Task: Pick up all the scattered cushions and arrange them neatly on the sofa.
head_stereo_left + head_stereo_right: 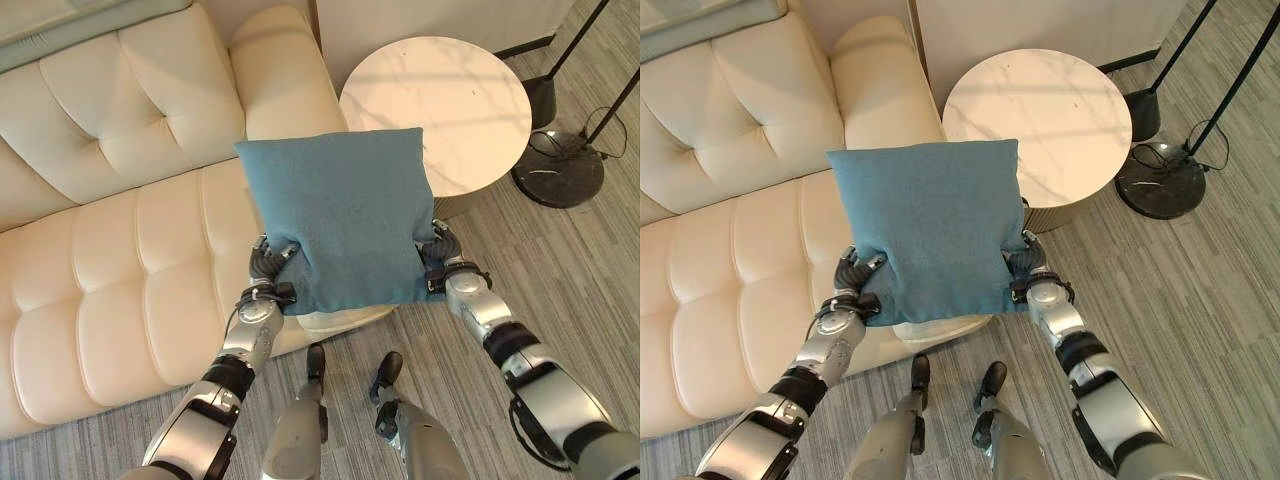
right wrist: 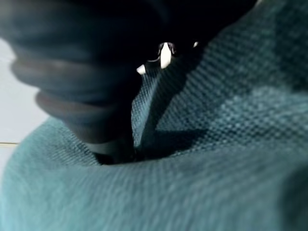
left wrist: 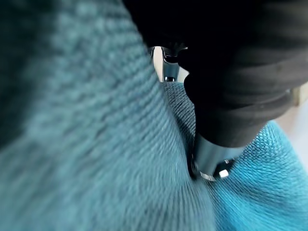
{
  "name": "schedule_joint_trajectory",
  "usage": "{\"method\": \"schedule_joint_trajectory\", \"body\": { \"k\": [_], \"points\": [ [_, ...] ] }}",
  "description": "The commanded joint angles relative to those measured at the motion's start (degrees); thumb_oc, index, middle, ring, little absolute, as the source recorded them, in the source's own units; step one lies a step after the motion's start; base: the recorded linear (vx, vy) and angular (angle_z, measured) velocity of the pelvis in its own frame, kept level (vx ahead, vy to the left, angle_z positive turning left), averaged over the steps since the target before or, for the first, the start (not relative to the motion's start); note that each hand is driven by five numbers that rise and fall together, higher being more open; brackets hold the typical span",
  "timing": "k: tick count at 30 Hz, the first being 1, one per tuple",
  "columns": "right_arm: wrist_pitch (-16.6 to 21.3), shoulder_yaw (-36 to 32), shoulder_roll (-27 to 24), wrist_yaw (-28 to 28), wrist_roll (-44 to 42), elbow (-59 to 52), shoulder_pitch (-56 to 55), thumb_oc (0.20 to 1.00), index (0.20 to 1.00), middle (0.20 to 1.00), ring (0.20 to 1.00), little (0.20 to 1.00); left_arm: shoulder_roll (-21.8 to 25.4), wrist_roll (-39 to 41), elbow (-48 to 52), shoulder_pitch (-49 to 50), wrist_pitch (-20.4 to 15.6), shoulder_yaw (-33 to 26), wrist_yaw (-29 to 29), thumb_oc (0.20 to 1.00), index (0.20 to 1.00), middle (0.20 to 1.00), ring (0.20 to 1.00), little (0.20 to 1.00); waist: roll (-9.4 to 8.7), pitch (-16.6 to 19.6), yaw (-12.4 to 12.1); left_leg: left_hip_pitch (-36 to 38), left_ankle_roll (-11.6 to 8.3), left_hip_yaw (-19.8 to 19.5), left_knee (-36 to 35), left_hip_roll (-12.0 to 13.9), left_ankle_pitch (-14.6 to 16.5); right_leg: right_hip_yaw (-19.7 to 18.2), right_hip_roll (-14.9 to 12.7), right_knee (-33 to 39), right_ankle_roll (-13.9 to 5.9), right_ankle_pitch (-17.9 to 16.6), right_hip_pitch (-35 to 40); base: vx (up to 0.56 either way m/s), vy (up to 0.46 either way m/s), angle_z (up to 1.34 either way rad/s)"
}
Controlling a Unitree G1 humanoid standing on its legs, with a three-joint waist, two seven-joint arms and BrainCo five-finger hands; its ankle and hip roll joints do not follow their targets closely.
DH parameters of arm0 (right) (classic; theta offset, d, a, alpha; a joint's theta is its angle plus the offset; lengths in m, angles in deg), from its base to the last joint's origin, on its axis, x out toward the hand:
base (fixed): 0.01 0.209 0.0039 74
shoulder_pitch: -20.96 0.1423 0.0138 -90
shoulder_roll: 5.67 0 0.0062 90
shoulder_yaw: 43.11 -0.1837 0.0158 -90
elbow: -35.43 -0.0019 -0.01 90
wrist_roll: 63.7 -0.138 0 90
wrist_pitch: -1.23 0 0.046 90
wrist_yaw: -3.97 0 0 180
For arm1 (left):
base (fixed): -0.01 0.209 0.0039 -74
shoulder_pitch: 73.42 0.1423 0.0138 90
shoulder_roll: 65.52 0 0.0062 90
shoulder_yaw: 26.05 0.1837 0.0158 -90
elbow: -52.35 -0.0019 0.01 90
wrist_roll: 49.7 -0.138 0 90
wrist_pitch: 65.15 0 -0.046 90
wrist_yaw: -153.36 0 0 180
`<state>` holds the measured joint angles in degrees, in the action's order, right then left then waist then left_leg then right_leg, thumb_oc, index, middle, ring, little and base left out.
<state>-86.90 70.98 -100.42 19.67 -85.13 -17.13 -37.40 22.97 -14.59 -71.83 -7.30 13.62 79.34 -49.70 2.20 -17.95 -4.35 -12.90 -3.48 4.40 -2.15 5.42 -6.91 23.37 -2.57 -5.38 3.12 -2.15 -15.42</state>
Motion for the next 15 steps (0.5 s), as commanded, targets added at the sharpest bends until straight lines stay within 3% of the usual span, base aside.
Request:
{"method": "schedule_joint_trajectory", "body": {
  "k": [1, 7, 15],
  "points": [
    [4.41, 3.88, 6.15, -7.31, -0.63, -10.64, -6.88, 0.200, 0.200, 0.200, 0.200, 0.200, -2.07, -2.17, 9.53, 1.33, -2.15, 1.83, 3.09, 0.200, 0.200, 0.200, 0.200, 0.200, -2.80, 2.41, 1.29, 1.86, -2.54, 1.65, -2.85, -0.07, 0.37, -5.88, -3.26, 2.07, -7.70, 3.22, 3.93, 0.05, 0.083, -0.06],
    [5.56, -1.77, 4.07, -9.82, -1.15, -20.13, -17.34, 0.200, 0.200, 0.200, 0.200, 0.200, 0.09, -5.91, 17.37, 10.86, -0.61, -1.10, 6.19, 0.200, 0.200, 0.200, 0.200, 0.200, -3.38, 5.93, 3.14, 5.95, -1.53, 3.63, -2.85, -0.57, 2.76, -7.12, -3.62, 4.90, -8.76, 1.82, 7.92, 0.07, 0.110, -0.16],
    [8.01, -9.16, 2.38, -14.86, -1.36, -37.78, -31.60, 0.200, 0.200, 0.200, 0.200, 0.200, 2.81, -12.58, 30.75, 26.30, 0.35, -5.10, 11.80, 0.200, 0.200, 0.200, 0.200, 0.200, -3.80, 10.28, 5.37, 13.27, 0.67, 6.65, -2.85, -2.39, 6.79, -12.48, -4.82, 6.10, -11.11, 0.47, 12.15, 0.04, 0.165, -0.34]
  ]
}}
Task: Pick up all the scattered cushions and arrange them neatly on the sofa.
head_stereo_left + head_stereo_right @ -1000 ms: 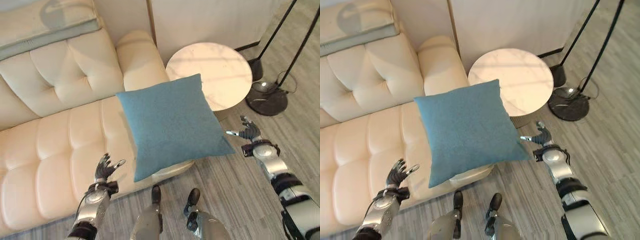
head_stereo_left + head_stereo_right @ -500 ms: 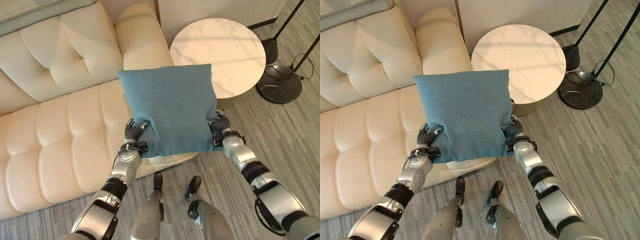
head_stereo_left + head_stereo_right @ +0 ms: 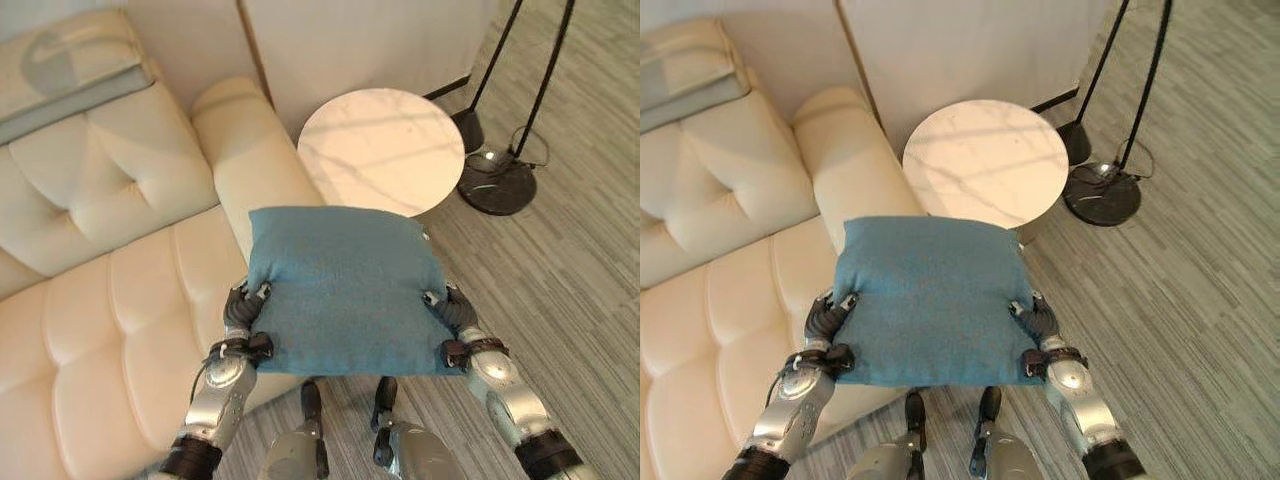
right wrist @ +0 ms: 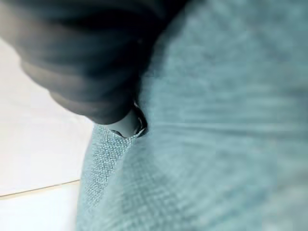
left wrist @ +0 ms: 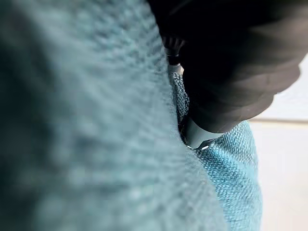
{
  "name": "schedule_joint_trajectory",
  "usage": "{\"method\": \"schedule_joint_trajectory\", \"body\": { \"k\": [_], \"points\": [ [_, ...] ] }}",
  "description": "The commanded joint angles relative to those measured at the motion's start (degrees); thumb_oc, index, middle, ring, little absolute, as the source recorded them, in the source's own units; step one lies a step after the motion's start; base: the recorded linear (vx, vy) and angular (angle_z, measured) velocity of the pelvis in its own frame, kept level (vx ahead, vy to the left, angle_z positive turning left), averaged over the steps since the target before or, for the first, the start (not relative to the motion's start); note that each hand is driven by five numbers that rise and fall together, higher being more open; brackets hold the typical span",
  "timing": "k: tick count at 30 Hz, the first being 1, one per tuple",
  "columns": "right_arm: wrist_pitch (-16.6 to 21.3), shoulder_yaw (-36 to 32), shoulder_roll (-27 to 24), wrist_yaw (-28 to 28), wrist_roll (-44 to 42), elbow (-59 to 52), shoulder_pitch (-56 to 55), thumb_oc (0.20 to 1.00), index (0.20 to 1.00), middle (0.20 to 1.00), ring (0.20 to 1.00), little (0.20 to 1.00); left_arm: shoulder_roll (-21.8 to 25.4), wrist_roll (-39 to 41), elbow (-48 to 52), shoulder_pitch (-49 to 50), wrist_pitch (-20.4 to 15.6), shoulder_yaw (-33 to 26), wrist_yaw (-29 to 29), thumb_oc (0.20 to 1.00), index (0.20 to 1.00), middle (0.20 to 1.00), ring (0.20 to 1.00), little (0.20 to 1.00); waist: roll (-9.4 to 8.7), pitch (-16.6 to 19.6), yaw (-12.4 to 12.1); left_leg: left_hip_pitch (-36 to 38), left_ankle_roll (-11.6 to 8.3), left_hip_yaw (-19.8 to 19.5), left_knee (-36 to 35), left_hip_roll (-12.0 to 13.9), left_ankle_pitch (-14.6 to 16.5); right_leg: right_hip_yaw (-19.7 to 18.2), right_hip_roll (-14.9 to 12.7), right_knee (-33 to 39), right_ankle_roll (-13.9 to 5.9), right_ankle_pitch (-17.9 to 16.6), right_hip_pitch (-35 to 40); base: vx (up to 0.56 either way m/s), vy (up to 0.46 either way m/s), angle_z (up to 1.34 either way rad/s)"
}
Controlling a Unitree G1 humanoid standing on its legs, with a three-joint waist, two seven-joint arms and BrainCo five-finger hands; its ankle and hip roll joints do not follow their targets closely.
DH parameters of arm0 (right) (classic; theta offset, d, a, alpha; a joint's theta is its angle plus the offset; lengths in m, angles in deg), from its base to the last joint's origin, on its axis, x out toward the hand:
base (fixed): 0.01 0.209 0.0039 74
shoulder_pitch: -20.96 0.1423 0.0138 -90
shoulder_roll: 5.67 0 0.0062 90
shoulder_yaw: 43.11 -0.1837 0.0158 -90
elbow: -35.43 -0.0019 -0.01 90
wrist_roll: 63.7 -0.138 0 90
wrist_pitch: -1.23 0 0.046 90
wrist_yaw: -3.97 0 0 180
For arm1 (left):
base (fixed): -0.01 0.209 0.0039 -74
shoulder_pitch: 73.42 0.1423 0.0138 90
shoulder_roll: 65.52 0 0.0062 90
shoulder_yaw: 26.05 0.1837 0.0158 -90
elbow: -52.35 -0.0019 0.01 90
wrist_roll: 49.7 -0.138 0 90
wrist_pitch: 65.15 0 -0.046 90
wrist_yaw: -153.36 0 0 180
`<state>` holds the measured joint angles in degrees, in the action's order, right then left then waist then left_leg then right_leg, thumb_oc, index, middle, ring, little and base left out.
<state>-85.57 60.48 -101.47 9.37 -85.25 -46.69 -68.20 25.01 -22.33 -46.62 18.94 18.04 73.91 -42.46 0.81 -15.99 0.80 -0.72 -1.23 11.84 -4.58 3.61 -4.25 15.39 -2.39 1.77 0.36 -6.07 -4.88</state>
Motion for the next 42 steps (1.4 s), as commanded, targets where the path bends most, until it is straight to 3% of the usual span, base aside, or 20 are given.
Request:
{"method": "schedule_joint_trajectory", "body": {
  "k": [1, 5, 6, 11, 12, 15, 18, 19, 20, 24, 25, 27, 28, 31, 33, 35, 36, 37, 38, 42],
  "points": [
    [7.05, 0.50, 3.46, -4.90, -1.27, -10.16, -1.97, 0.200, 0.200, 0.200, 0.200, 0.200, 1.17, -5.48, 6.90, 1.15, -4.12, -0.04, 4.90, 0.200, 0.200, 0.200, 0.200, 0.200, -2.39, 8.36, 0.44, 1.41, -1.20, -0.63, -0.42, -0.94, 4.35, -5.09, -5.27, -1.62, -8.65, 4.32, 1.32, -0.07, 0.188, -0.20],
    [9.14, -1.03, 4.31, -4.29, 0.22, -16.05, -1.50, 0.200, 0.200, 0.200, 0.200, 0.200, 2.94, -8.47, 10.47, 3.35, -5.03, -1.48, 4.31, 0.200, 0.200, 0.200, 0.200, 0.200, -1.94, 6.16, 0.99, 1.97, 0.48, 0.67, -0.42, -1.83, 4.46, -8.07, -6.66, -9.28, -11.05, 2.13, -3.33, -0.20, 0.166, -0.41],
    [9.75, -1.02, 4.61, -3.73, 0.79, -17.00, -1.13, 0.200, 0.200, 0.200, 0.200, 0.200, 3.27, -8.46, 10.60, 2.97, -5.30, -1.33, 4.32, 0.200, 0.200, 0.200, 0.200, 0.200, -1.71, 5.53, 0.78, 1.67, 0.65, 0.74, -0.42, -1.54, 3.99, -8.80, -6.54, -11.50, -11.31, 3.54, -3.62, -0.31, 0.080, -0.50],
    [11.06, -2.30, 3.41, -2.92, 5.25, -19.64, -1.57, 0.200, 0.200, 0.200, 0.200, 0.200, 4.48, -8.59, 11.78, 1.55, -5.71, 0.10, 5.55, 0.200, 0.200, 0.200, 0.200, 0.200, -1.41, 5.92, -0.27, -2.51, 1.56, -3.85, 1.39, -2.20, 1.09, -15.55, -2.22, -27.73, -9.36, 8.72, -0.24, -0.27, -0.035, 0.24],
    [11.13, -2.17, 3.53, -3.18, 5.16, -19.29, -1.49, 0.200, 0.200, 0.200, 0.200, 0.200, 4.62, -9.13, 11.82, 1.26, -5.77, 0.46, 5.62, 0.200, 0.200, 0.200, 0.200, 0.200, -1.59, 6.72, -0.63, -3.97, 1.32, -5.02, 1.82, -2.40, 0.31, -17.08, -0.46, -27.54, -8.96, 9.23, 1.26, -0.20, -0.146, 0.77],
    [11.86, -1.78, 3.91, -2.66, 2.86, -18.95, -0.11, 0.200, 0.200, 0.200, 0.200, 0.200, 5.11, -9.24, 12.91, 0.55, -5.93, 0.44, 4.76, 0.200, 0.200, 0.200, 0.200, 0.200, -2.39, 7.69, -2.47, -8.98, -0.34, -7.76, 1.79, -3.23, -3.70, -17.85, 3.18, -15.33, -4.51, 17.82, 7.41, -0.27, -0.151, 1.04],
    [12.47, -2.10, 2.90, -1.90, 1.86, -19.40, 1.15, 0.200, 0.200, 0.200, 0.200, 0.200, 4.40, -8.25, 13.80, -0.22, -5.99, 0.95, 5.02, 0.200, 0.200, 0.200, 0.200, 0.200, -0.91, 7.08, -2.97, -14.78, -3.72, -8.88, 0.65, -3.50, -7.75, -17.23, 5.87, -8.59, -2.28, 17.81, 6.16, -0.45, -0.154, 0.67],
    [13.03, -2.29, 1.99, -1.15, 2.52, -19.11, 1.79, 0.200, 0.200, 0.200, 0.200, 0.200, 4.03, -8.35, 13.30, -0.95, -6.18, 1.36, 4.63, 0.200, 0.200, 0.200, 0.200, 0.200, -0.55, 6.15, -2.64, -16.28, -4.87, -8.27, 0.71, -3.68, -7.60, -15.99, 5.68, -7.96, -2.24, 16.69, 5.38, -0.46, -0.028, 1.07],
    [12.63, -2.56, 1.15, -0.36, 3.03, -18.82, 2.14, 0.200, 0.200, 0.200, 0.200, 0.200, 3.78, -7.96, 13.27, -1.61, -6.39, 1.87, 4.90, 0.200, 0.200, 0.200, 0.200, 0.200, -0.36, 5.65, -2.26, -16.78, -4.78, -6.89, 1.27, -3.58, -6.69, -14.45, 5.05, -7.40, -2.44, 15.74, 4.37, -0.45, 0.012, 0.92],
    [12.40, -2.29, 0.95, -0.80, 3.12, -19.78, 2.05, 0.200, 0.200, 0.200, 0.200, 0.200, 3.26, -7.30, 14.11, -2.23, -6.93, 2.36, 6.08, 0.200, 0.200, 0.200, 0.200, 0.200, -2.17, 5.51, -0.40, -14.01, -2.49, -4.63, 9.57, -2.89, 0.03, -9.32, 0.57, -4.03, -4.19, 10.67, 2.99, -0.29, 0.029, 0.91],
    [12.42, -2.17, 0.63, -1.14, 3.44, -20.01, 1.41, 0.200, 0.200, 0.200, 0.200, 0.200, 2.77, -7.23, 14.21, -2.64, -7.00, 2.72, 5.99, 0.200, 0.200, 0.200, 0.200, 0.200, -2.92, 5.61, 0.38, -12.29, -2.26, -3.63, 11.57, -2.25, 2.82, -8.16, -0.61, -3.54, -4.36, 9.66, 2.58, -0.18, 0.030, 0.62],
    [12.24, -2.29, 0.40, -1.44, 3.82, -19.93, 0.66, 0.200, 0.200, 0.200, 0.200, 0.200, 2.06, -6.92, 13.64, -3.32, -6.89, 3.75, 6.01, 0.200, 0.200, 0.200, 0.200, 0.200, -3.32, 6.19, 1.58, -8.88, -2.36, -0.82, 12.57, -0.28, 5.28, -5.64, -1.88, -2.25, -4.53, 8.89, 2.61, -0.08, 0.071, 0.84],
    [12.29, -5.06, 0.57, -1.27, 4.14, -20.78, -2.24, 0.200, 0.200, 0.200, 0.200, 0.200, 0.62, -5.82, 12.04, -4.85, -6.53, 6.29, 6.24, 0.200, 0.200, 0.200, 0.200, 0.200, -2.56, 8.42, 5.31, -1.76, -4.21, 9.26, 7.27, 4.60, 5.55, 0.08, -3.22, -0.53, -5.91, 9.46, 4.18, 0.04, 0.155, 1.08],
    [11.45, -4.75, 1.09, -1.18, 3.62, -20.52, -2.75, 0.200, 0.200, 0.200, 0.200, 0.200, 0.27, -5.88, 10.83, -4.43, -5.51, 6.37, 6.50, 0.200, 0.200, 0.200, 0.200, 0.200, -2.48, 8.63, 5.77, -1.59, -4.13, 7.30, 6.49, 3.13, 5.73, 0.75, -3.70, -0.76, -5.59, 9.24, 5.51, 0.06, 0.156, 2.03],
    [11.01, -4.21, 1.43, -1.41, 3.92, -19.58, -2.41, 0.200, 0.200, 0.200, 0.200, 0.200, 0.60, -6.51, 11.02, -3.26, -5.09, 5.94, 7.11, 0.200, 0.200, 0.200, 0.200, 0.200, -2.85, 8.90, 5.52, -1.29, -3.03, 7.53, 5.60, 2.31, 5.38, 1.37, -4.26, -0.50, -5.83, 8.10, 5.69, 0.00, 0.140, 0.00],
    [10.40, -3.13, 2.60, -2.88, 3.15, -18.82, -2.05, 0.200, 0.200, 0.200, 0.200, 0.200, 1.53, -6.69, 11.45, -1.31, -4.80, 4.14, 7.85, 0.200, 0.200, 0.200, 0.200, 0.200, -3.55, 9.29, 4.29, -0.12, -2.34, 7.00, 5.12, 1.36, 7.34, -0.22, -4.88, -0.95, -6.98, 8.88, 6.65, 0.15, 0.200, -0.30],
    [10.41, -3.12, 2.62, -2.90, 3.13, -18.84, -2.02, 0.200, 0.200, 0.200, 0.200, 0.200, 1.57, -6.70, 11.53, -1.30, -4.80, 4.09, 7.86, 0.200, 0.200, 0.200, 0.200, 0.200, -3.75, 9.05, 4.26, -0.69, -1.91, 7.84, 5.33, 1.37, 6.23, 0.31, -5.06, -1.06, -6.62, 8.03, 6.10, 0.20, 0.221, -0.08],
    [10.27, -2.83, 2.91, -3.39, 2.92, -18.74, -1.98, 0.200, 0.200, 0.200, 0.200, 0.200, 2.21, -7.05, 11.69, -0.95, -4.72, 3.46, 8.11, 0.200, 0.200, 0.200, 0.200, 0.200, -4.02, 9.19, 3.57, -0.28, -1.72, 6.91, 5.53, 0.81, 7.96, -0.62, -5.33, -1.51, -7.32, 8.88, 6.61, -0.03, 0.077, -0.03],
    [10.29, -2.83, 2.93, -3.41, 2.91, -18.77, -1.94, 0.200, 0.200, 0.200, 0.200, 0.200, 2.24, -7.06, 11.75, -0.96, -4.71, 3.41, 8.11, 0.200, 0.200, 0.200, 0.200, 0.200, -4.20, 8.93, 3.56, -0.88, -1.31, 7.74, 5.79, 0.84, 6.85, -0.07, -5.50, -1.60, -6.95, 8.04, 6.06, 0.10, 0.172, -0.09],
    [9.97, -2.20, 3.53, -4.27, 1.99, -18.77, -0.76, 0.200, 0.200, 0.200, 0.200, 0.200, 3.66, -7.19, 12.52, -0.28, -4.85, 2.29, 8.66, 0.200, 0.200, 0.200, 0.200, 0.200, -4.96, 8.25, 2.02, -2.56, -0.22, 6.54, 7.94, -0.31, 8.31, -0.49, -6.87, -2.76, -7.79, 7.99, 5.50, 0.04, 0.128, 0.04]
  ]
}}
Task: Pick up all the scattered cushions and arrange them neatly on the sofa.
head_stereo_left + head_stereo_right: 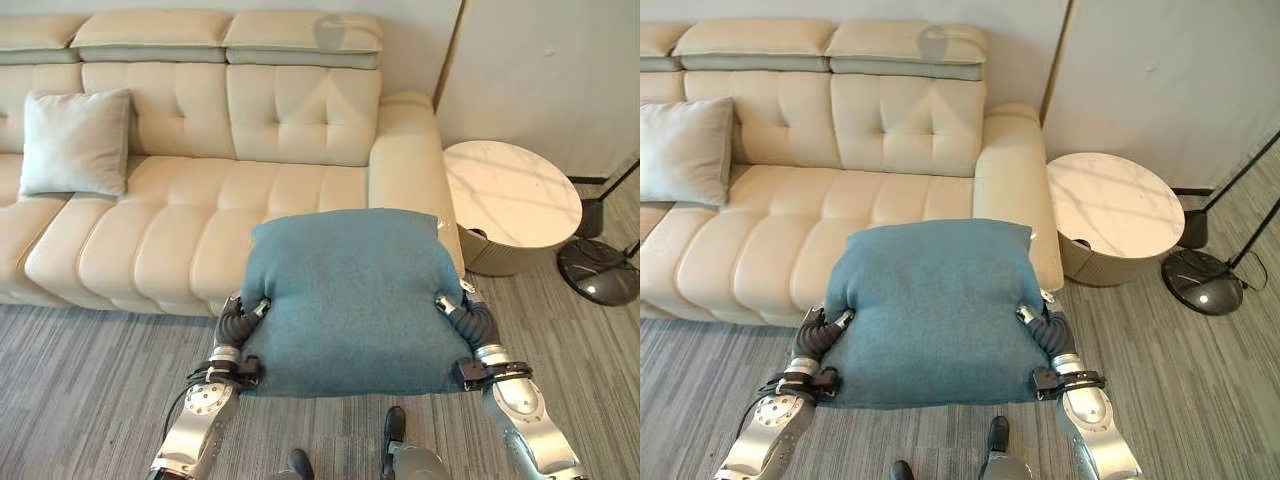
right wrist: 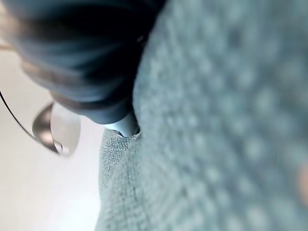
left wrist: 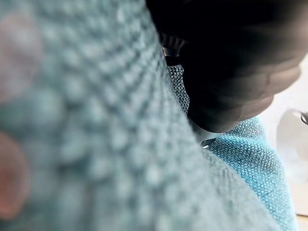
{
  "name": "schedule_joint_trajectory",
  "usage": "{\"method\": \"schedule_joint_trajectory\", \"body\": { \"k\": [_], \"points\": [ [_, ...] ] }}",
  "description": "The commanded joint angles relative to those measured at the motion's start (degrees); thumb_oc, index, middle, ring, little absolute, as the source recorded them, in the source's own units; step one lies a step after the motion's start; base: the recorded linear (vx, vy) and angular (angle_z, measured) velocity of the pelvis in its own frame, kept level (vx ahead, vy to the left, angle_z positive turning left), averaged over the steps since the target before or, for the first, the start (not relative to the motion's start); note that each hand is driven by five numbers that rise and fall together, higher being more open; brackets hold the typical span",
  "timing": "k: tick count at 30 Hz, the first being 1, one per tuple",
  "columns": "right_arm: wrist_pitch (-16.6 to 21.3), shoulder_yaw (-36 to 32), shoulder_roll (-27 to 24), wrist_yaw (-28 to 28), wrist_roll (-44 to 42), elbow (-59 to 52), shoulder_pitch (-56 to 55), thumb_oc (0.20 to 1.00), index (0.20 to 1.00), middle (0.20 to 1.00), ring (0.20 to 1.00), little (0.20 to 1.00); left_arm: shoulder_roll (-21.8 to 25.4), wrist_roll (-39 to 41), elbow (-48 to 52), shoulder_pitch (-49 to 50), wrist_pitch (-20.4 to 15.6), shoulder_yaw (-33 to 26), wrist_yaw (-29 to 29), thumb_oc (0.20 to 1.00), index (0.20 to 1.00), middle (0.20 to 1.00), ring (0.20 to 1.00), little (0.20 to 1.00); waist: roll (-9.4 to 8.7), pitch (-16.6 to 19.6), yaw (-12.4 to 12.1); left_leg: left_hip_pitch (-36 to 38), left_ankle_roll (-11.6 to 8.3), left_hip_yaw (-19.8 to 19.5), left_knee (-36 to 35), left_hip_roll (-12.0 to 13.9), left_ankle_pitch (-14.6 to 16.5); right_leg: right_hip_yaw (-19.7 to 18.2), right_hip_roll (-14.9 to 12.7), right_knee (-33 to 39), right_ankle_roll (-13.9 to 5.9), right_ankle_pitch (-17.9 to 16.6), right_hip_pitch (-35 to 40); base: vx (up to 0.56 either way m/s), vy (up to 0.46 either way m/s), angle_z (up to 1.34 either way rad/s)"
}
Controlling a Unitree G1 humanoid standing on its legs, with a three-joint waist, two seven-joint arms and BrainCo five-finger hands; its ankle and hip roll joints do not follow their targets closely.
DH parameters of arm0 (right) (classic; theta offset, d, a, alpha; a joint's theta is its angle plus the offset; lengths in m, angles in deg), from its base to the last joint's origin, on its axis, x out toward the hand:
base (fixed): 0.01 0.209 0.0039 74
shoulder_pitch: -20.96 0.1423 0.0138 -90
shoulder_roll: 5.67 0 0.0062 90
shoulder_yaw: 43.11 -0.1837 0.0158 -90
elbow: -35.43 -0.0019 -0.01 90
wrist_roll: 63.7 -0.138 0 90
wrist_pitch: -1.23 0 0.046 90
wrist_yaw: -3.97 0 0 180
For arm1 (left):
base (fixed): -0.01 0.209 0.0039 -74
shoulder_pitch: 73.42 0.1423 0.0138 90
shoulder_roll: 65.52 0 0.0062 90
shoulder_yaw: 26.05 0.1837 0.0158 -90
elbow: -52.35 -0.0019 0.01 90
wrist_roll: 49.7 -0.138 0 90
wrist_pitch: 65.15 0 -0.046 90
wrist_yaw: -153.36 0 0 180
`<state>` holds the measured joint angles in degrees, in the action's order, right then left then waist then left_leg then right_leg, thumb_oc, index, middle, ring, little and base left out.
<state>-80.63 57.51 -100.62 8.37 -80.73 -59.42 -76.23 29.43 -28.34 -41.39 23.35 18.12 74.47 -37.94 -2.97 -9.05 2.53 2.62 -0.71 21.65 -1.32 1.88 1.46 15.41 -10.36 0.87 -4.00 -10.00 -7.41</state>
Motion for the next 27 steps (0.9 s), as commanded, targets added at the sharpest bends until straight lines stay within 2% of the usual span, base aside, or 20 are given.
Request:
{"method": "schedule_joint_trajectory", "body": {
  "k": [1, 4, 7, 9, 10, 11, 13, 14, 16, 17, 18, 20, 21, 22, 23, 24, 25, 26, 27],
  "points": [
    [5.03, 0.97, 2.79, -3.30, -2.43, -6.05, 7.53, 0.200, 0.200, 0.200, 0.200, 0.200, -0.70, -1.37, 7.38, -4.52, -5.00, 1.70, 4.10, 0.200, 0.200, 0.200, 0.200, 0.200, -1.25, 1.19, -0.09, -6.29, -0.41, -3.62, 5.10, 1.04, 2.91, -0.57, 0.75, -2.22, -3.62, 12.03, 7.96, 0.13, 0.225, 0.08],
    [4.80, 1.64, 3.29, -4.09, -2.28, -6.53, 8.13, 0.200, 0.200, 0.200, 0.200, 0.200, -0.03, -1.35, 7.74, -4.30, -4.86, 1.64, 4.51, 0.200, 0.200, 0.200, 0.200, 0.200, -1.08, 0.84, -1.13, -6.90, 0.87, -4.90, 5.55, -0.49, 3.98, -0.81, -1.13, -6.83, -4.20, 12.60, 6.77, 0.11, 0.194, 0.04],
    [4.74, 2.09, 3.46, -4.51, -2.32, -7.43, 8.20, 0.200, 0.200, 0.200, 0.200, 0.200, 0.59, -1.56, 8.06, -4.44, -4.71, 1.70, 4.39, 0.200, 0.200, 0.200, 0.200, 0.200, -0.21, -0.48, -1.54, -6.36, 2.79, -7.25, 5.73, -2.61, 4.95, -2.07, -3.89, -17.12, -4.16, 9.97, 3.28, 0.14, 0.263, 0.13],
    [4.81, 2.47, 3.64, -4.63, -2.24, -7.61, 8.10, 0.200, 0.200, 0.200, 0.200, 0.200, 0.93, -1.96, 8.17, -4.49, -4.70, 1.64, 4.32, 0.200, 0.200, 0.200, 0.200, 0.200, 0.63, -1.74, -1.27, -5.27, 3.66, -8.24, 5.93, -3.20, 5.76, -3.99, -3.54, -23.62, -3.81, 9.42, 0.20, 0.15, 0.220, 0.17],
    [4.98, 2.40, 3.69, -4.62, -2.44, -7.69, 7.78, 0.200, 0.200, 0.200, 0.200, 0.200, 0.86, -2.18, 8.08, -4.75, -4.65, 2.10, 4.54, 0.200, 0.200, 0.200, 0.200, 0.200, 1.13, -2.28, -0.48, -3.98, 3.81, -9.36, 5.28, -3.55, 6.26, -6.01, -0.85, -26.06, -2.83, 11.10, -2.38, 0.25, 0.197, 0.31],
    [4.79, 2.22, 3.53, -5.01, -2.76, -7.31, 7.81, 0.200, 0.200, 0.200, 0.200, 0.200, 0.62, -2.24, 8.13, -4.72, -4.67, 2.33, 5.04, 0.200, 0.200, 0.200, 0.200, 0.200, 1.76, -3.07, 0.52, -2.34, 3.94, -11.21, 4.90, -4.35, 6.85, -8.71, 3.15, -26.20, -2.63, 12.78, -5.88, 0.22, 0.136, 0.30],
    [4.91, 2.41, 3.24, -5.04, -3.34, -6.94, 8.21, 0.200, 0.200, 0.200, 0.200, 0.200, 0.64, -2.31, 8.06, -4.39, -4.90, 1.95, 5.00, 0.200, 0.200, 0.200, 0.200, 0.200, 1.94, -3.51, 0.85, -1.21, 3.90, -11.39, 4.54, -4.56, 7.51, -8.30, 4.09, -24.50, -2.13, 13.15, -7.40, 0.23, 0.075, 0.59],
    [5.05, 2.75, 3.04, -5.13, -3.67, -6.96, 8.77, 0.200, 0.200, 0.200, 0.200, 0.200, 0.98, -2.43, 8.10, -4.30, -4.93, 1.83, 4.89, 0.200, 0.200, 0.200, 0.200, 0.200, 1.98, -3.55, 0.86, 0.16, 3.83, -11.85, 4.10, -4.88, 8.93, -7.51, 4.02, -22.94, -2.63, 13.44, -8.99, 0.44, 0.065, 0.58],
    [5.52, 3.09, 2.27, -5.92, -5.22, -7.22, 9.64, 0.200, 0.200, 0.200, 0.200, 0.200, 0.80, -2.07, 8.01, -4.52, -5.28, 1.42, 4.82, 0.200, 0.200, 0.200, 0.200, 0.200, 1.59, -4.03, 2.42, 3.44, 3.51, -12.67, 4.33, -5.99, 11.34, -3.09, 5.33, -14.71, -3.54, 9.36, -12.91, 0.49, 0.025, 0.11],
    [5.46, 2.80, 2.09, -6.23, -5.57, -7.15, 9.44, 0.200, 0.200, 0.200, 0.200, 0.200, 0.39, -2.19, 7.41, -4.80, -5.48, 1.29, 4.68, 0.200, 0.200, 0.200, 0.200, 0.200, 1.37, -3.87, 3.02, 4.94, 3.18, -13.39, 4.33, -6.62, 12.22, -2.47, 6.22, -11.66, -4.38, 8.14, -14.07, 0.67, -0.028, 0.12],
    [5.09, 2.17, 1.95, -6.90, -6.59, -7.07, 8.63, 0.200, 0.200, 0.200, 0.200, 0.200, -0.21, -2.42, 6.98, -4.84, -5.70, 1.10, 5.31, 0.200, 0.200, 0.200, 0.200, 0.200, 1.31, -3.09, 3.52, 7.68, 2.31, -14.73, 4.18, -7.33, 13.93, 0.53, 6.87, -6.94, -5.35, 7.30, -14.47, 0.57, -0.025, 0.29],
    [5.12, 1.73, 1.77, -7.16, -6.89, -7.04, 7.83, 0.200, 0.200, 0.200, 0.200, 0.200, -0.42, -2.62, 6.91, -4.76, -5.71, 1.12, 5.63, 0.200, 0.200, 0.200, 0.200, 0.200, 1.75, -2.91, 3.80, 8.85, 1.85, -15.09, 4.32, -6.96, 14.51, 2.52, 6.94, -6.11, -5.21, 7.16, -14.23, 0.42, -0.046, 0.57],
    [5.18, 1.09, 1.76, -7.62, -7.36, -7.11, 6.69, 0.200, 0.200, 0.200, 0.200, 0.200, -0.78, -2.70, 6.94, -4.56, -5.78, 1.23, 6.00, 0.200, 0.200, 0.200, 0.200, 0.200, 1.70, -2.38, 4.29, 9.76, 1.41, -15.58, 4.74, -7.05, 14.43, 3.28, 6.95, -6.17, -4.89, 6.89, -14.33, 0.49, -0.133, 0.59],
    [5.25, 0.19, 1.52, -8.12, -7.83, -7.51, 4.43, 0.200, 0.200, 0.200, 0.200, 0.200, -1.52, -2.53, 7.06, -4.27, -5.87, 1.54, 6.42, 0.200, 0.200, 0.200, 0.200, 0.200, 1.60, -1.25, 6.27, 11.00, 0.37, -16.97, 5.50, -6.84, 13.31, 2.68, 6.84, -5.52, -3.87, 6.19, -13.36, 0.65, -0.186, 0.53],
    [5.21, -0.82, 0.50, -7.96, -6.33, -7.39, 3.21, 0.200, 0.200, 0.200, 0.200, 0.200, -2.09, -2.45, 7.09, -3.33, -5.71, 2.17, 7.02, 0.200, 0.200, 0.200, 0.200, 0.200, 2.47, -0.18, 6.53, 10.32, -1.91, -18.08, 9.68, -6.30, 9.78, 1.20, 6.74, -5.69, -2.45, 4.99, -10.90, 0.48, -0.155, 0.92],
    [5.22, -0.83, 0.48, -7.96, -6.33, -7.39, 3.21, 0.200, 0.200, 0.200, 0.200, 0.200, -2.11, -2.46, 7.08, -3.33, -5.72, 2.17, 7.02, 0.200, 0.200, 0.200, 0.200, 0.200, 2.50, -0.18, 6.58, 10.28, -1.92, -18.13, 9.73, -6.28, 9.80, 1.26, 6.75, -5.62, -2.44, 4.96, -10.87, 0.43, -0.138, 1.08],
    [5.27, -1.23, -0.34, -7.60, -5.84, -6.41, 3.14, 0.200, 0.200, 0.200, 0.200, 0.200, -2.25, -2.32, 6.81, -3.46, -5.63, 2.20, 6.99, 0.200, 0.200, 0.200, 0.200, 0.200, 3.01, 0.18, 6.90, 9.26, -4.20, -17.28, 13.58, -5.17, 6.21, 1.99, 6.53, -5.77, -1.85, 4.99, -9.21, 0.36, -0.143, 0.70],
    [5.20, -1.45, -0.94, -6.87, -5.34, -4.96, 3.86, 0.200, 0.200, 0.200, 0.200, 0.200, -2.12, -2.16, 6.30, -2.99, -5.46, 2.20, 7.05, 0.200, 0.200, 0.200, 0.200, 0.200, 3.31, 0.69, 7.23, 7.30, -6.49, -13.98, 20.49, -2.12, 1.38, 2.65, 6.41, -5.62, -0.48, 6.20, -6.27, 0.36, -0.143, 0.37],
    [5.21, -1.43, -0.94, -6.86, -5.34, -4.94, 3.88, 0.200, 0.200, 0.200, 0.200, 0.200, -2.12, -2.16, 6.31, -2.99, -5.45, 2.19, 7.05, 0.200, 0.200, 0.200, 0.200, 0.200, 3.36, 0.68, 7.20, 7.25, -6.52, -13.95, 20.61, -2.05, 1.46, 2.64, 6.48, -5.60, -0.46, 6.20, -6.26, 0.46, -0.158, 0.11]
  ]
}}
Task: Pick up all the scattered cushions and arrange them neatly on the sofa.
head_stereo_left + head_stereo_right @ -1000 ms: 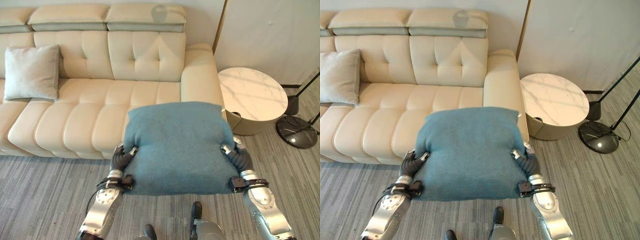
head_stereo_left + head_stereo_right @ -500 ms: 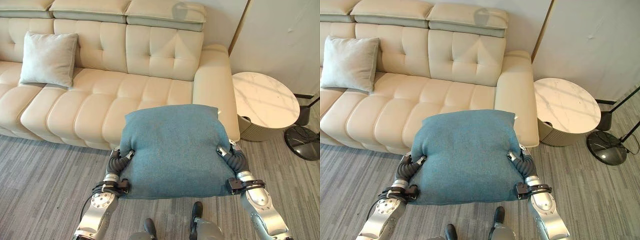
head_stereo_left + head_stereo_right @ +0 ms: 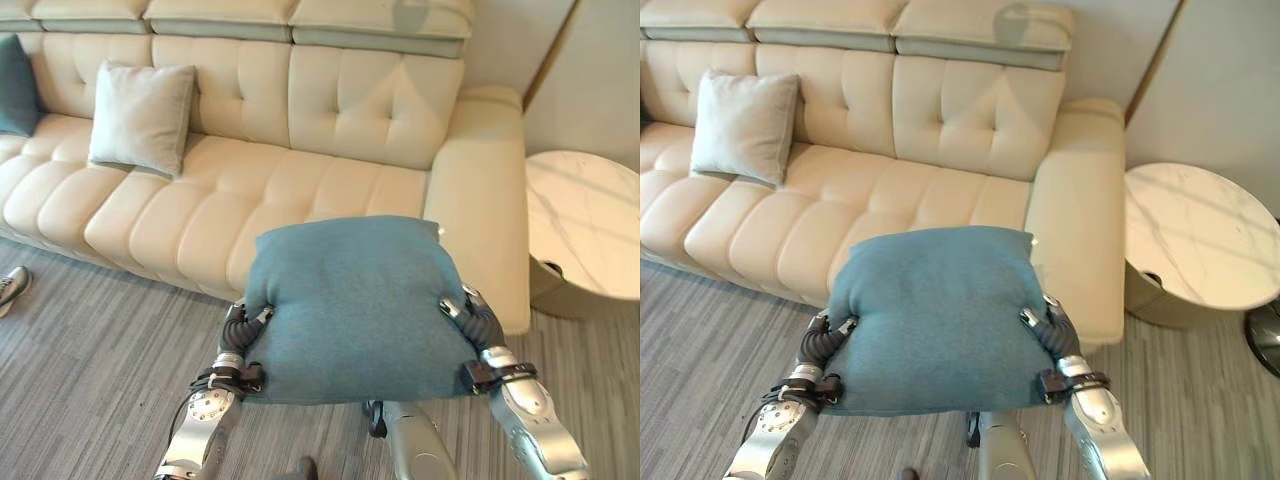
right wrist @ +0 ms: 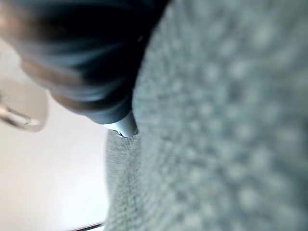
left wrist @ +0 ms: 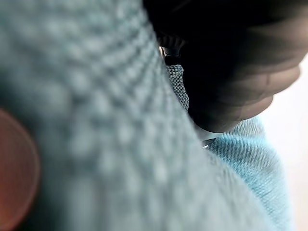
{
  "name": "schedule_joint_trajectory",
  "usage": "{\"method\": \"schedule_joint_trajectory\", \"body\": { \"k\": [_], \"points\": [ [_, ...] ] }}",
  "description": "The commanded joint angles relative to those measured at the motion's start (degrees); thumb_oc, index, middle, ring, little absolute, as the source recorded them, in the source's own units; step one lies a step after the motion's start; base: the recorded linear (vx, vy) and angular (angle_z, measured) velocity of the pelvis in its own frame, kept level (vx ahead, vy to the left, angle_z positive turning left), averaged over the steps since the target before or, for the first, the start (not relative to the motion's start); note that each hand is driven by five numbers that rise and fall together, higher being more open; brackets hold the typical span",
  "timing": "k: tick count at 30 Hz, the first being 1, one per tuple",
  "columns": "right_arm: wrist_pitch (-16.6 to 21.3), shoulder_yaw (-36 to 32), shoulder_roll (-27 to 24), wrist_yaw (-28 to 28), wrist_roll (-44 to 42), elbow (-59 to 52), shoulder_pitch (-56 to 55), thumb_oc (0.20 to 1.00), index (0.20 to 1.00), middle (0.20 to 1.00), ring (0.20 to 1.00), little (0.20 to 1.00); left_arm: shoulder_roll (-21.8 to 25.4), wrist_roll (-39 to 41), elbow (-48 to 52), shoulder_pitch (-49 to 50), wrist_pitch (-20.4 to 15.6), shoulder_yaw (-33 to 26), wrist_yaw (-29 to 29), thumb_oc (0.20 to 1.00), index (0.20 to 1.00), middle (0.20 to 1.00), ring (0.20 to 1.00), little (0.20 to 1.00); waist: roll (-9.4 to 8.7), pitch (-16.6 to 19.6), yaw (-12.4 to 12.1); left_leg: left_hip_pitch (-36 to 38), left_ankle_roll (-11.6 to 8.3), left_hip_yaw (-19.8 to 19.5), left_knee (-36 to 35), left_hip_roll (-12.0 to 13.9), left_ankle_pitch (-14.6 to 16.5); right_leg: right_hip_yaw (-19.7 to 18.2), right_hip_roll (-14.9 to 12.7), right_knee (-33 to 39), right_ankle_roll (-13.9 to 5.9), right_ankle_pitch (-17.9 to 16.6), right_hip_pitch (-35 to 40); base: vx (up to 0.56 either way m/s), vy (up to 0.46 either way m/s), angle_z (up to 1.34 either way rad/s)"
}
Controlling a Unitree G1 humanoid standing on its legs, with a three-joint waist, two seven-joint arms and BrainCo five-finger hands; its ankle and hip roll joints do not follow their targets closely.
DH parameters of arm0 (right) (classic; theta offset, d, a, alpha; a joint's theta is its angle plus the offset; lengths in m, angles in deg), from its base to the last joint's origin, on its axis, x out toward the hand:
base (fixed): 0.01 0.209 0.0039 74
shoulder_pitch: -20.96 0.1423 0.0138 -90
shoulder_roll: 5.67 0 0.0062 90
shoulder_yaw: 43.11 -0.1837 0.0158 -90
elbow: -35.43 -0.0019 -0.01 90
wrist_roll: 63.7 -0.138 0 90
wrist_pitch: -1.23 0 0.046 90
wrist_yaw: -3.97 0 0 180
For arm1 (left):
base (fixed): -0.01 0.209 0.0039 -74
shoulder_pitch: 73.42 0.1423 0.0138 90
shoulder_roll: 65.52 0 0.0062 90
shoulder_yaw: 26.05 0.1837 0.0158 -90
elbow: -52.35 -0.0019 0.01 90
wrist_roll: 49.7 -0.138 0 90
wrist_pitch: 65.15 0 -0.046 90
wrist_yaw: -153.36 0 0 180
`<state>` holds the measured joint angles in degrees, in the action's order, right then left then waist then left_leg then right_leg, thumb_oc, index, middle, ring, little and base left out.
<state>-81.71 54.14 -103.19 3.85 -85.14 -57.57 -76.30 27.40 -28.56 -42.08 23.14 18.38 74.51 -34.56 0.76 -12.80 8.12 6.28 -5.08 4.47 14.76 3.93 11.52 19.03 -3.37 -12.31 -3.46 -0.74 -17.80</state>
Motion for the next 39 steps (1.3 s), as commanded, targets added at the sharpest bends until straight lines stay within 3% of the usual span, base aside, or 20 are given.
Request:
{"method": "schedule_joint_trajectory", "body": {
  "k": [1, 2, 3, 4, 6, 7, 9, 12, 13, 15, 16, 18, 22, 27, 30, 33, 35, 37, 39],
  "points": [
    [6.51, 1.26, 0.83, -1.54, -0.54, -6.39, 4.30, 0.200, 0.200, 0.200, 0.200, 0.200, -0.06, -1.70, 6.59, -2.48, -5.53, 1.43, 3.46, 0.200, 0.200, 0.200, 0.200, 0.200, 0.02, 5.04, 1.87, 2.60, -2.69, 6.40, 9.56, -2.03, -11.61, -1.72, 0.35, 7.84, 0.45, -1.02, 6.22, 0.24, -0.082, 0.02],
    [6.51, 1.26, 0.83, -1.54, -0.54, -6.40, 4.29, 0.200, 0.200, 0.200, 0.200, 0.200, -0.06, -1.70, 6.59, -2.48, -5.53, 1.44, 3.46, 0.200, 0.200, 0.200, 0.200, 0.200, 0.06, 5.02, 1.79, 2.59, -2.71, 6.47, 9.66, -1.97, -11.53, -1.77, 0.42, 7.83, 0.46, -1.02, 6.21, 0.43, -0.100, -0.25],
    [6.37, 0.63, 0.64, -1.11, -1.02, -5.86, 4.80, 0.200, 0.200, 0.200, 0.200, 0.200, -0.69, -0.90, 5.84, -2.76, -5.37, 1.30, 3.21, 0.200, 0.200, 0.200, 0.200, 0.200, -0.55, 5.35, 1.87, -0.98, -0.96, 10.07, 11.72, -0.35, -9.14, -3.38, 0.00, 8.59, 0.70, 0.51, 8.34, 0.19, -0.017, -0.44],
    [6.37, 0.62, 0.62, -1.12, -1.02, -5.85, 4.80, 0.200, 0.200, 0.200, 0.200, 0.200, -0.70, -0.90, 5.82, -2.79, -5.39, 1.30, 3.21, 0.200, 0.200, 0.200, 0.200, 0.200, -0.48, 5.31, 1.75, -0.97, -0.95, 10.18, 11.82, -0.28, -9.03, -3.47, 0.08, 8.55, 0.69, 0.52, 8.33, 0.29, 0.008, -0.58],
    [6.44, -0.32, 0.27, -0.23, -0.19, -6.21, 5.42, 0.200, 0.200, 0.200, 0.200, 0.200, -0.88, -1.07, 5.08, -3.01, -4.99, 1.08, 3.10, 0.200, 0.200, 0.200, 0.200, 0.200, -1.30, 5.31, 1.50, -3.95, 1.07, 11.90, 8.03, 1.14, -5.24, -5.50, -0.84, 9.05, -0.18, 1.74, 10.64, 0.29, 0.076, -0.50],
    [6.45, -0.88, 0.26, 0.28, 0.96, -6.66, 5.44, 0.200, 0.200, 0.200, 0.200, 0.200, -0.56, -1.51, 5.41, -2.99, -4.72, 0.81, 3.15, 0.200, 0.200, 0.200, 0.200, 0.200, -2.27, 4.98, 0.86, -7.25, 1.60, 10.62, 4.09, 1.37, -3.83, -7.90, -1.35, 8.63, -0.53, 2.58, 12.14, 0.34, 0.097, -0.40],
    [6.23, -1.20, -0.06, 0.68, 2.20, -6.72, 5.28, 0.200, 0.200, 0.200, 0.200, 0.200, -0.34, -1.81, 5.50, -2.97, -4.65, 0.58, 3.08, 0.200, 0.200, 0.200, 0.200, 0.200, -2.97, 4.75, 0.52, -8.82, 1.12, 9.53, 1.67, 2.67, -4.70, -9.21, -1.82, 8.32, -0.54, 3.12, 13.19, 0.20, 0.064, -0.69],
    [5.99, -1.77, -0.10, 1.64, 3.83, -6.27, 4.62, 0.200, 0.200, 0.200, 0.200, 0.200, -0.16, -2.47, 6.51, -2.75, -4.46, -0.34, 2.31, 0.200, 0.200, 0.200, 0.200, 0.200, -3.13, 4.36, -0.59, -11.02, -0.70, 5.10, -5.42, 4.85, -9.64, -12.78, -1.65, 7.90, -0.54, 4.54, 15.39, 0.23, 0.138, -0.68],
    [5.69, -2.11, -0.11, 2.17, 4.91, -5.70, 4.07, 0.200, 0.200, 0.200, 0.200, 0.200, -0.54, -2.46, 6.97, -2.64, -4.67, -0.39, 1.77, 0.200, 0.200, 0.200, 0.200, 0.200, -2.79, 4.24, -0.91, -11.37, -1.55, 1.11, -7.72, 4.49, -11.30, -15.07, -1.34, 6.84, -0.55, 5.06, 15.99, 0.27, 0.252, -0.37],
    [5.53, -2.11, -0.09, 2.26, 5.35, -5.58, 3.98, 0.200, 0.200, 0.200, 0.200, 0.200, -0.66, -2.43, 7.01, -2.74, -4.79, -0.39, 1.65, 0.200, 0.200, 0.200, 0.200, 0.200, -2.61, 4.37, -0.90, -11.67, -1.78, -0.03, -7.93, 4.13, -11.70, -15.75, -1.37, 6.47, -0.63, 5.07, 15.93, 0.18, 0.217, -0.75],
    [5.39, -2.01, -0.10, 1.61, 6.97, -5.19, 3.87, 0.200, 0.200, 0.200, 0.200, 0.200, -0.94, -2.41, 6.92, -2.90, -4.92, -0.09, 1.98, 0.200, 0.200, 0.200, 0.200, 0.200, -1.27, 5.16, -0.40, -9.41, -1.64, 0.44, -10.96, 3.67, -10.67, -16.81, -1.59, 5.89, -1.24, 5.83, 16.39, 0.15, 0.186, -1.02],
    [4.88, -1.83, -0.40, 1.76, 8.53, -4.92, 4.10, 0.200, 0.200, 0.200, 0.200, 0.200, -0.61, -2.78, 6.61, -2.97, -4.84, -0.02, 2.10, 0.200, 0.200, 0.200, 0.200, 0.200, -0.96, 5.27, -0.44, -8.64, -1.40, 1.03, -11.05, 3.21, -10.35, -17.71, -2.19, 5.62, -1.69, 5.85, 16.60, 0.19, 0.289, -0.66],
    [3.74, -0.45, 0.66, 1.10, 10.12, -3.96, 5.68, 0.200, 0.200, 0.200, 0.200, 0.200, 0.98, -3.89, 6.42, -3.14, -4.63, -0.57, 2.07, 0.200, 0.200, 0.200, 0.200, 0.200, -1.37, 5.42, -1.59, -6.66, 1.09, 3.89, -10.92, 0.56, -8.01, -21.04, -4.64, 6.65, -3.44, 4.27, 16.65, 0.11, 0.245, -0.34],
    [3.38, 0.40, 2.87, 0.38, 9.24, -2.86, 6.70, 0.200, 0.200, 0.200, 0.200, 0.200, 1.72, -4.33, 5.68, -3.01, -4.44, -2.04, 1.34, 0.200, 0.200, 0.200, 0.200, 0.200, -1.84, 5.27, -2.71, -6.27, 3.66, 5.65, -11.74, -1.98, -6.46, -22.60, -6.41, 6.01, -5.56, 2.38, 14.39, 0.03, 0.220, -0.31],
    [3.59, 1.52, 4.00, 0.56, 9.01, -2.66, 9.02, 0.200, 0.200, 0.200, 0.200, 0.200, 2.65, -4.56, 5.32, -2.91, -4.68, -3.54, 0.35, 0.200, 0.200, 0.200, 0.200, 0.200, -1.94, 3.75, -3.49, -5.50, 4.92, 7.18, -12.83, -2.95, -6.37, -22.26, -6.70, 1.04, -6.64, 0.51, 10.81, -0.01, 0.190, -0.14],
    [4.08, 2.45, 5.05, 0.62, 8.31, -2.91, 10.25, 0.200, 0.200, 0.200, 0.200, 0.200, 3.37, -5.02, 5.12, -3.19, -4.88, -4.27, -0.26, 0.200, 0.200, 0.200, 0.200, 0.200, -1.80, 3.16, -4.24, -5.18, 5.08, 8.02, -13.95, -3.25, -6.67, -20.26, -5.91, -1.04, -6.22, 0.13, 8.08, 0.00, 0.102, -0.52],
    [5.03, 3.54, 5.12, 1.45, 7.58, -2.98, 13.26, 0.200, 0.200, 0.200, 0.200, 0.200, 3.76, -5.31, 3.90, -4.76, -5.55, -4.52, -1.46, 0.200, 0.200, 0.200, 0.200, 0.200, -1.73, 2.07, -4.34, -4.23, 5.40, 7.84, -15.23, -4.70, -6.38, -18.02, -2.25, 1.67, -5.18, -0.14, 4.06, 0.06, 0.080, -0.46],
    [5.33, 3.84, 5.24, 1.83, 7.15, -2.79, 13.79, 0.200, 0.200, 0.200, 0.200, 0.200, 3.94, -4.96, 3.86, -5.65, -6.15, -4.20, -1.26, 0.200, 0.200, 0.200, 0.200, 0.200, -1.85, 2.37, -4.27, -4.60, 5.23, 7.31, -15.00, -5.21, -6.14, -17.04, -2.60, 4.53, -4.81, 0.19, 5.26, 0.06, -0.009, -0.28],
    [6.22, 4.14, 5.05, 3.11, 7.62, -3.12, 15.71, 0.200, 0.200, 0.200, 0.200, 0.200, 3.73, -5.23, 3.27, -8.02, -6.53, -3.28, -2.29, 0.200, 0.200, 0.200, 0.200, 0.200, -2.04, 1.60, -4.40, -6.46, 5.31, 6.41, -14.11, -5.71, -5.96, -18.50, -2.38, 4.78, -4.53, -0.35, 4.28, -0.02, -0.027, 0.40]
  ]
}}
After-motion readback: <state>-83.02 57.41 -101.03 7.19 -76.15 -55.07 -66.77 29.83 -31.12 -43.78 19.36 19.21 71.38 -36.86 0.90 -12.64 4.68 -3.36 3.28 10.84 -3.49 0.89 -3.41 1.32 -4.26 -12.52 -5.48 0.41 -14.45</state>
